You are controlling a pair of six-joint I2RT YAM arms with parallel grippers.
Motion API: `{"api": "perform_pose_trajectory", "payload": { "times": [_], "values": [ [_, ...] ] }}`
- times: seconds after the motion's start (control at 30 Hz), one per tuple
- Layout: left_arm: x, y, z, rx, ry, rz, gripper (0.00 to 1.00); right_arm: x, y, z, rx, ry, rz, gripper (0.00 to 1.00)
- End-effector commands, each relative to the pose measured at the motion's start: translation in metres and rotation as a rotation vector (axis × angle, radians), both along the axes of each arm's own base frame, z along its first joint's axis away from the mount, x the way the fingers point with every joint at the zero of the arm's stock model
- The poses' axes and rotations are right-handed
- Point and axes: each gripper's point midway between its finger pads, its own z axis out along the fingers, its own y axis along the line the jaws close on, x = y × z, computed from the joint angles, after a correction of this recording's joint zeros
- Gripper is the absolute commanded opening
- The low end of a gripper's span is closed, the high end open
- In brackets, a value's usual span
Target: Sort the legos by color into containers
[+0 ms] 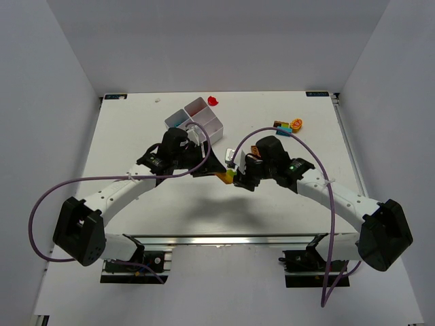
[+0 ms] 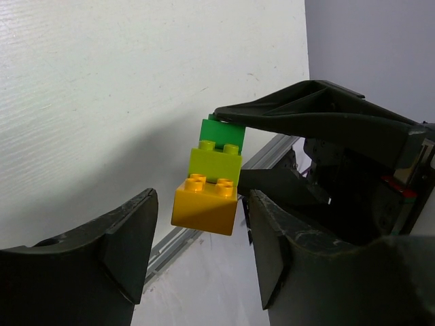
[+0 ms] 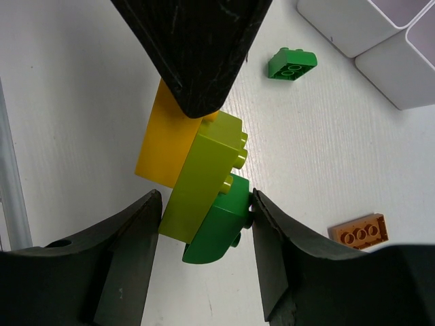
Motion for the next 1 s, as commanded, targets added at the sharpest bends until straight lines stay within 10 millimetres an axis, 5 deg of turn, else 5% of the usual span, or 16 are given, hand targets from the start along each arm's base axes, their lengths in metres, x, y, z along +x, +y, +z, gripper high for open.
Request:
{"api": "perform_pose_trajectory", "payload": {
  "times": [0.0, 0.33, 0.7, 0.77, 0.97],
  "values": [
    [-0.002, -0.004, 0.016, -0.032, -0.031, -0.017, 0.66, 0.003, 0.008, 0.011, 0.036, -0.031, 0.011, 0.07],
    [-0.003, -0.008, 0.016, -0.052, -0.018, -0.031, 0.59, 0.005, 0.009, 0.007, 0.036, -0.026, 0.002, 0.07],
    [-0.008, -0.011, 0.013, -0.074, 0.005, -0.051, 0.31, 0.007, 0.009, 0.006, 0.039, -0.020, -0.009, 0.12],
    [-0.008, -0.012, 0.014, -0.086, 0.007, -0.057, 0.23, 0.006, 0.010, 0.007, 0.044, -0.022, -0.006, 0.18],
    [-0.006, -0.014, 0.018, -0.099, 0.004, -0.053, 0.06, 0.006, 0.008, 0.006, 0.043, -0.030, -0.008, 0.61]
  ]
}}
